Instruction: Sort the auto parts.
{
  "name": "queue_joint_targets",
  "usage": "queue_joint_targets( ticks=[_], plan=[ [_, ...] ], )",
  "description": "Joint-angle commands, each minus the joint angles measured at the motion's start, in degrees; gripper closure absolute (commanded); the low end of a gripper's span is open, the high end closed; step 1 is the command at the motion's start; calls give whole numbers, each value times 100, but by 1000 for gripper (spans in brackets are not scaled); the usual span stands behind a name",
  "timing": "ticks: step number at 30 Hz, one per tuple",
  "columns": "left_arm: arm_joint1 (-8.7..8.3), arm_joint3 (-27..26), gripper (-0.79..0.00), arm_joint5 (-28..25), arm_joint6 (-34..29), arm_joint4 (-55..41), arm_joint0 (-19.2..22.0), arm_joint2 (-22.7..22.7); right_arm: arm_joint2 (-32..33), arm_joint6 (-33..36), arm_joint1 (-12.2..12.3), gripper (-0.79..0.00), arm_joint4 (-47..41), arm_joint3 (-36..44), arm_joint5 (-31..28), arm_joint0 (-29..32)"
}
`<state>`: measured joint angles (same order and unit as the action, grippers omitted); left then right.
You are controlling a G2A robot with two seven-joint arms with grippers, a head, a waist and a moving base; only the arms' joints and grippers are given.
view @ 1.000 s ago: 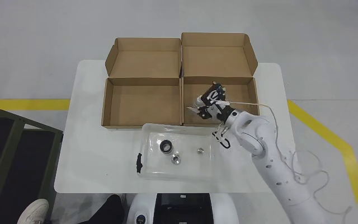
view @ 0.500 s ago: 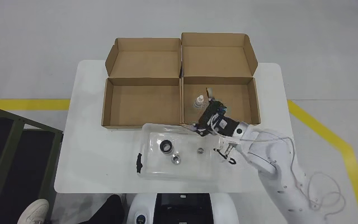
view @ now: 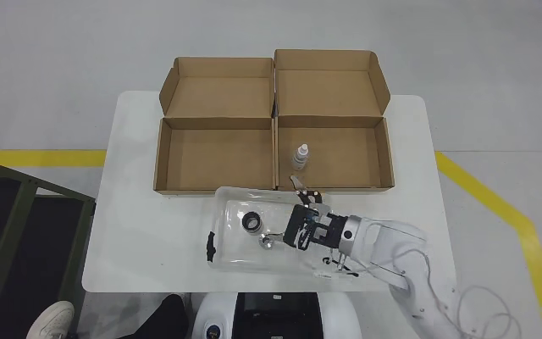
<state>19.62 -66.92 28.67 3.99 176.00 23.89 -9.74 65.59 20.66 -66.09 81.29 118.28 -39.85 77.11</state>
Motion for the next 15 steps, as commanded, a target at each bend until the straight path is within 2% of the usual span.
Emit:
queue_joint_targets(
  ticks=[1,7,15],
  plan=[
    [0,0,-785,0,0,0,0,0,18,101,31,-785,159,87,-157,90],
    [0,0,-785,0,0,0,0,0,-3,610,98,-785,463,197,-498,248],
    [0,0,-785,0,0,0,0,0,-98,1156,136,-785,410,145,-710,251]
  ],
)
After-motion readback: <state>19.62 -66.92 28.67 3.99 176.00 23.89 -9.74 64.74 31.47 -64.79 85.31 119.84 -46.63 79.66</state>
